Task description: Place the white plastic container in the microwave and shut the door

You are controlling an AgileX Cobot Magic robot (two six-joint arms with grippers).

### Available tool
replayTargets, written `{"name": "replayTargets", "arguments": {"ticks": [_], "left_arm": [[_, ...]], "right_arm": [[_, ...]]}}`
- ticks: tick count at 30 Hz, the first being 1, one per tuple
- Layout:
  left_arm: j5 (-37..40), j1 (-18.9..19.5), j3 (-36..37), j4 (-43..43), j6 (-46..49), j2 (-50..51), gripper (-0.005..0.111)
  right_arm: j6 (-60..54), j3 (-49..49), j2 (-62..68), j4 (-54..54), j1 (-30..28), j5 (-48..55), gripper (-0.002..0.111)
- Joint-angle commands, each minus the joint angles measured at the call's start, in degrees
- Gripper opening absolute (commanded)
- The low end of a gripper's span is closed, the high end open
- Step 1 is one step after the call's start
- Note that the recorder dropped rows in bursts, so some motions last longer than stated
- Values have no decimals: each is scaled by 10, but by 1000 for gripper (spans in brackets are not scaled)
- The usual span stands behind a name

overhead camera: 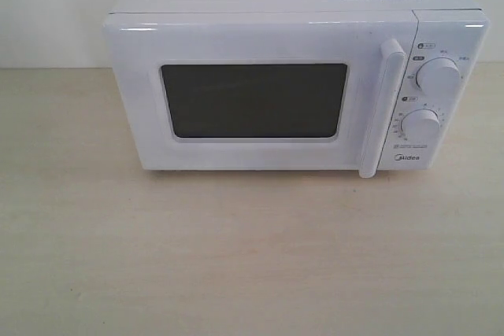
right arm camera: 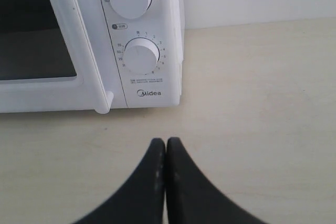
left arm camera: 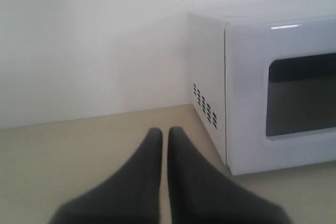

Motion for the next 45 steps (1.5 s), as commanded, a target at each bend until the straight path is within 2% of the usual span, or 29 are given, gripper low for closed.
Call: {"name": "replayTargets", "arguments": {"ticks": [1,9,15,24,28,33,38,41,45], "left_arm": [[-2,4,6,-1,-6,-6,4],[51,36,6,-2,4,-6,4],[30,36,6,-15,16,-6,4],[5,36,6,-114,12,-6,4],[5,36,6,-75,-62,-6,4],[5,36,6,19,-163,-6,4],[5,36,6,84,-212,-6,4],[6,36,6,90,-212,-6,4],[52,36,6,111,-207,-6,4]], "right_arm": [[-4,0,-3,0,2,-6,0],[-4,0,-3,0,2,-6,0],[-4,0,-3,0,2,-6,0],[-4,0,-3,-3,2,-17,0],[-4,0,-3,-4,2,-17,0],[-4,0,-3,-4,2,-17,0],[-3,0,-3,-4,2,-17,0],[-3,0,-3,-4,2,-17,0],[-4,0,-3,-4,2,-17,0]]}}
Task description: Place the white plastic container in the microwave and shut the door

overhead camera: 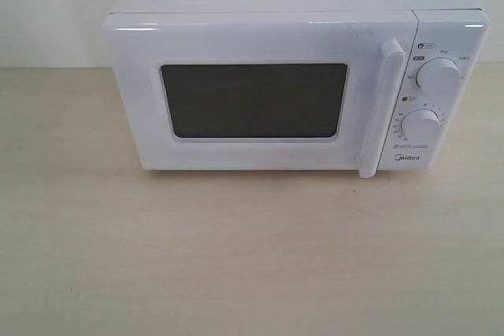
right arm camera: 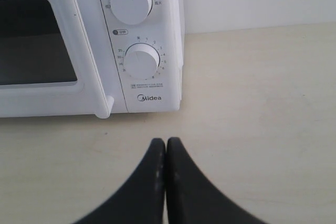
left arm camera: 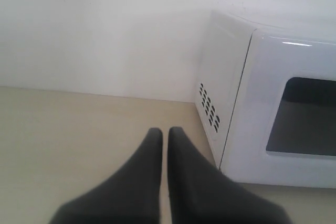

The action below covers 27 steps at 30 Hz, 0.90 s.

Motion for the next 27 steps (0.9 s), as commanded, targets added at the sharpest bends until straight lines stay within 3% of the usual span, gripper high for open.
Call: {"name": "replayTargets", "arguments": {"ticks": [1,4,27], "left_arm": [[65,1,2,38,-4,-2,4],[116,1,2,47,-4,-2,4],[115,1,2,47,-5,-2,4]], "right_arm": [[-4,0,-3,-4,2,-8,0],[-3,0,-3,-4,2,-8,0],[-4,0,-3,-4,2,-8,0]]}}
